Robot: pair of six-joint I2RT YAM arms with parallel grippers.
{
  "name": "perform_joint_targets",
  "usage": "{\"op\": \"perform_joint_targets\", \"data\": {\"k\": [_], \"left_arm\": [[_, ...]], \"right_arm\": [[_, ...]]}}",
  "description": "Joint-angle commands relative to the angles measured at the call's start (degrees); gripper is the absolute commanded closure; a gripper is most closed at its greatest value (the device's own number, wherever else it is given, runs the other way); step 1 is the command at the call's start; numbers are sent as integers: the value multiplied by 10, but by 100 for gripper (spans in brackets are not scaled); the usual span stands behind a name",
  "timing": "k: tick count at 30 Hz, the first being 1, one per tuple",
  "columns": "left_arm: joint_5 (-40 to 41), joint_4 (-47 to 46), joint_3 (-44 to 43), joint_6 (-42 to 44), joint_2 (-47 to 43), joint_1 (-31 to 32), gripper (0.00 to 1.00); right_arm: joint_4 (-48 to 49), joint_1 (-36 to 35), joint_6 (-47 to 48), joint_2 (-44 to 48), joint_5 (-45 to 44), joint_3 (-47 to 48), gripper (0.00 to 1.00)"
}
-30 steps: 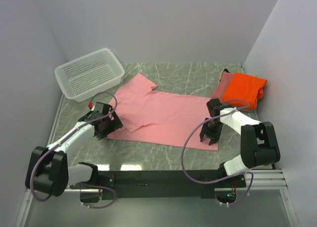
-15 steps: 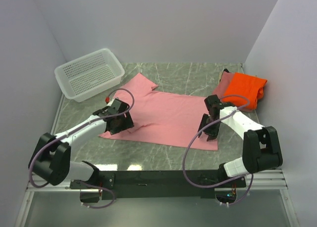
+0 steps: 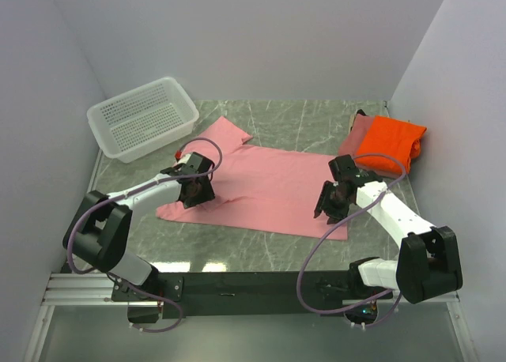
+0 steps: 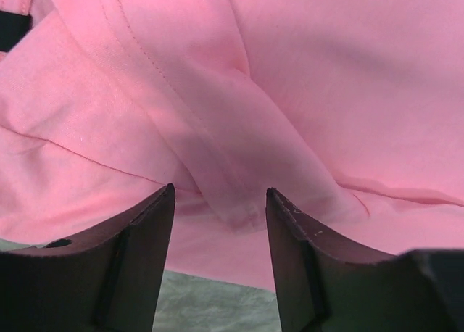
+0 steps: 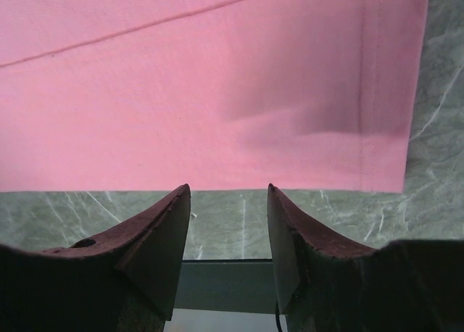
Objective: Fold and stack the t-shirts
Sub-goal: Fold the tshirt
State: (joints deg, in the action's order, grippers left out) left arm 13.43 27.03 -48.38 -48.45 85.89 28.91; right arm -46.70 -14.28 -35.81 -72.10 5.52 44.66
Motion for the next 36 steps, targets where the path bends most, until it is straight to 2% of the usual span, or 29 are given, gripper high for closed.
{"op": "perform_joint_targets", "data": {"k": [1,6,7,12,13,16,21,26,36], "left_arm": [[10,-13,-24,13,14,4,42],[0,-29,-25,20,31,5,50],[1,-29,-28,20,34,5,57],[5,-26,-34,24,47,6,74],[5,-25,-37,25,48,6,80],[10,-14,-48,24,48,6,87],[20,9,-75,30,48,6,87],[18,17,-109,51,64,6,91],[9,39,-201,95,162,6,95]], "right_arm": [[10,-4,-9,17,-2,-5,46],[10,-4,-11,19,-2,-8,46],[13,-4,-13,19,-2,-8,46],[13,-4,-13,18,-1,-5,46],[13,-4,-13,17,-1,-5,46],[12,-4,-12,15,-2,-5,46],[13,-4,-11,13,1,-5,46],[17,-5,-11,10,5,-9,46],[26,-10,-11,5,13,-24,46]]}}
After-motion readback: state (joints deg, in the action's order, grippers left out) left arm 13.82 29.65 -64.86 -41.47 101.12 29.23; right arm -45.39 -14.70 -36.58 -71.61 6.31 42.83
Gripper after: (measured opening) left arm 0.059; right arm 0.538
